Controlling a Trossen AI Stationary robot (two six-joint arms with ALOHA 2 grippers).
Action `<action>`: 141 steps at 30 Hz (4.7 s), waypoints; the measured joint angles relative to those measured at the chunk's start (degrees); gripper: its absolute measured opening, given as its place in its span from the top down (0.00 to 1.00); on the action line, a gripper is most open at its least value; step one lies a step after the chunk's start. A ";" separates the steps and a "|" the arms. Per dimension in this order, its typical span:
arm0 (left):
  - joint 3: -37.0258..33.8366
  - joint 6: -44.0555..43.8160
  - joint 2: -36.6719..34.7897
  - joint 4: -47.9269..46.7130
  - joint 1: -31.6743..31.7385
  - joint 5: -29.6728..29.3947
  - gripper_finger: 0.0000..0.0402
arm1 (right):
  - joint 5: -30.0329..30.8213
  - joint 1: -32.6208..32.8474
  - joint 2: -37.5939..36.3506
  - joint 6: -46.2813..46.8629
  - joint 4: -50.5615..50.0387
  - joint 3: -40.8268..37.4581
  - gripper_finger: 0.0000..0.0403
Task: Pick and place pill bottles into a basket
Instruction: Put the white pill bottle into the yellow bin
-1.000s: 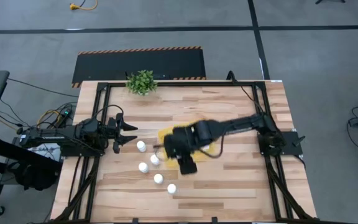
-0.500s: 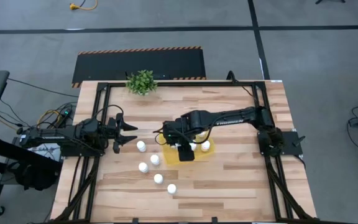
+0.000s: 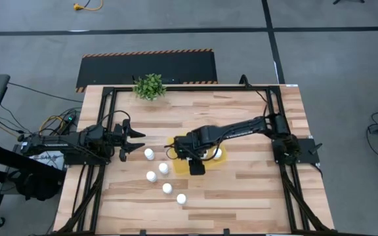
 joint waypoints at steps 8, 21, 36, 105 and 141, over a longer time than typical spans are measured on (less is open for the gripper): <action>0.00 0.00 0.00 0.02 -0.02 0.00 0.52 | 1.44 -0.09 0.00 1.16 5.08 -5.78 0.54; 0.00 0.00 0.02 0.00 0.00 0.00 0.52 | 1.51 -0.09 0.02 1.11 8.88 -8.43 0.50; 0.00 0.00 0.01 0.01 -0.01 0.00 0.52 | 1.46 0.02 0.02 0.61 9.52 -8.43 0.43; 0.02 0.00 0.00 0.02 -0.02 0.01 0.52 | 28.28 18.62 -65.61 5.90 25.04 -36.65 0.43; 0.00 0.00 0.00 0.02 0.00 0.00 0.52 | 26.88 25.34 -99.20 10.04 67.09 -98.57 0.43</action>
